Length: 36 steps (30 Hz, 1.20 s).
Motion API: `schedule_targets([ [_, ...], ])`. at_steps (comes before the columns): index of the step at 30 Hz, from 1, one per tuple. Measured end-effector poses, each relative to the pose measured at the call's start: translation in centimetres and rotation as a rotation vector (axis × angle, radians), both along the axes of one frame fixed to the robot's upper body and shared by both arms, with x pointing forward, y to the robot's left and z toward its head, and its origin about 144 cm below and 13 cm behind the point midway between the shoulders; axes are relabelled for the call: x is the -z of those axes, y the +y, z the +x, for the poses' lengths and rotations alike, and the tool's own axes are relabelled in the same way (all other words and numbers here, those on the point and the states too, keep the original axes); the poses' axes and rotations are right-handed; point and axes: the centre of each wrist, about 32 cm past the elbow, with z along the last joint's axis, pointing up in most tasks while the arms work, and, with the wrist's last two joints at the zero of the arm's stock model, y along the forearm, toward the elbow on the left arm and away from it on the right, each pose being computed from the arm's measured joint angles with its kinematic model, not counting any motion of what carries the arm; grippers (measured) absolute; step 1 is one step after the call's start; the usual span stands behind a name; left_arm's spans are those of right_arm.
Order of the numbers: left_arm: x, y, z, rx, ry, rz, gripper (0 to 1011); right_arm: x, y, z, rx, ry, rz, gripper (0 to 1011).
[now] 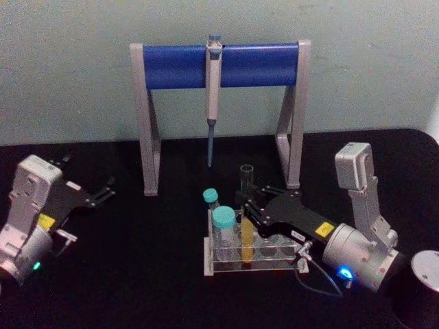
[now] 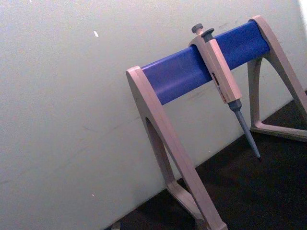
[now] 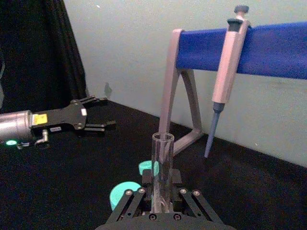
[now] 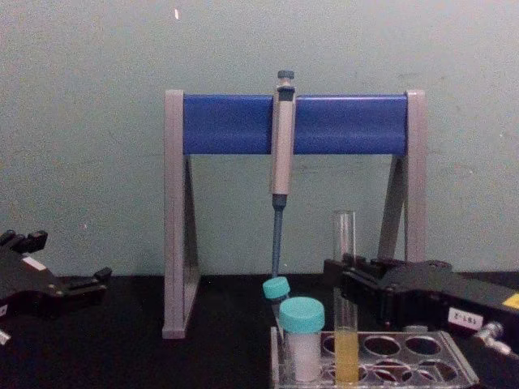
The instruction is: Pick up the test tube from the test tube rack, shake it, then place it back into the test tube rack.
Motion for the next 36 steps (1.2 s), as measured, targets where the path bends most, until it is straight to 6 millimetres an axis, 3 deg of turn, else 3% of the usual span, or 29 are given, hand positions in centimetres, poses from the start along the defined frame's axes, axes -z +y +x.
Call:
schedule_targets([
  [18,0.0,0.0,0.0,0.0,0.0,0.0,1001,-0.3,-0.1,-1.0,-0.019,-0.069,0.0,233],
  [36,0.0,0.0,0.0,0.0,0.0,0.0,1001,-3.9,-0.8,-0.6,0.003,-0.182,0.024,233],
])
